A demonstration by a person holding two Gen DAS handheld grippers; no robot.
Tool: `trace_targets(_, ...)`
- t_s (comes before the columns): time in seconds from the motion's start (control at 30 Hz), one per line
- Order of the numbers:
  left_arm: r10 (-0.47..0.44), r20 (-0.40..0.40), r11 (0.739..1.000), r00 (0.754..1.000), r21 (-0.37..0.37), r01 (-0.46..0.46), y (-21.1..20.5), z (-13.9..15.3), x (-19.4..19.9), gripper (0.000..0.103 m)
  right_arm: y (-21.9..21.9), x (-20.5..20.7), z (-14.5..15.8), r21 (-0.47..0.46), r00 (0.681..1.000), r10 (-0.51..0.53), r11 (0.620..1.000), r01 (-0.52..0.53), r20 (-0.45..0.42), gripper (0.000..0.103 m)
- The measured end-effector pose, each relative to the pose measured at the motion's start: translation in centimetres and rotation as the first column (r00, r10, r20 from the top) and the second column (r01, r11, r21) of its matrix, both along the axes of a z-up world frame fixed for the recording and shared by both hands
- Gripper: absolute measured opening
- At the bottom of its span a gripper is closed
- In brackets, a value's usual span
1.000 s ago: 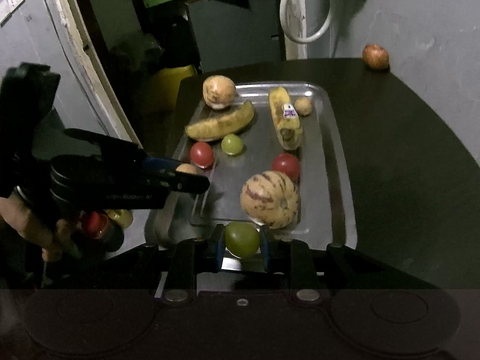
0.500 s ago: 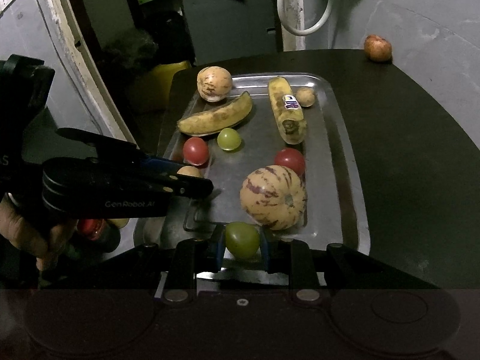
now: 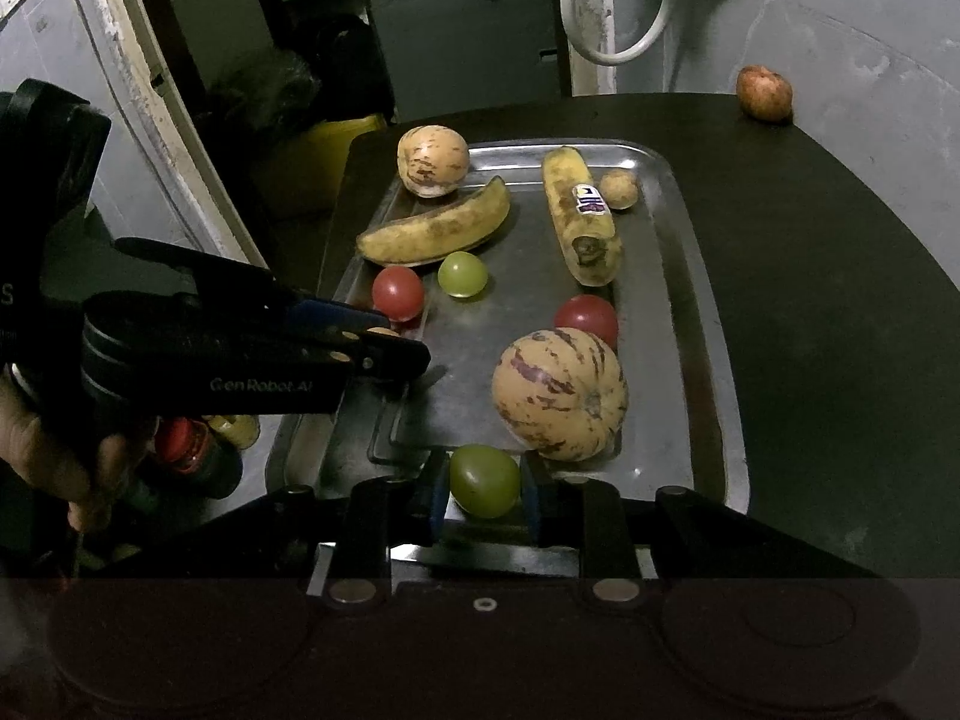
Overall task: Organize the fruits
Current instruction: 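Lower the tan fruit and lime into the tray and open both grippers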
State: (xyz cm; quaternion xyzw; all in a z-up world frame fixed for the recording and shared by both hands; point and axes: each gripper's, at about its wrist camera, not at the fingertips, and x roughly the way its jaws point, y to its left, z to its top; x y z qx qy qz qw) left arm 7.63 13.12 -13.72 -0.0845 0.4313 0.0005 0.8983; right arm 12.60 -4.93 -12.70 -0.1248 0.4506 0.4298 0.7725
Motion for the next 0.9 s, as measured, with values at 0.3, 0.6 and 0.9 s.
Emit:
trace_targets(0.3, 0.002, 0.011, 1.000, 1.000, 0.002, -0.002, -0.1, 0.7, 0.0, 0.038, -0.5, -0.1, 0.6, 0.014, 1.000, -0.005, 1.000, 0.005, 0.007, 0.028)
trace_targets(0.6, 0.006, 0.017, 1.000, 1.000, 0.006, -0.006, 0.2, 1.2, -0.5, 0.044, -0.9, -0.5, 1.2, 0.021, 1.000, -0.004, 1.000, 0.003, 0.016, 0.030)
trace_targets(0.9, 0.014, 0.032, 1.000, 0.999, 0.010, -0.014, 0.1, 2.1, -0.7, 0.050, -2.3, -0.8, 2.1, 0.027, 0.999, -0.014, 1.000, 0.013, 0.033, 0.030)
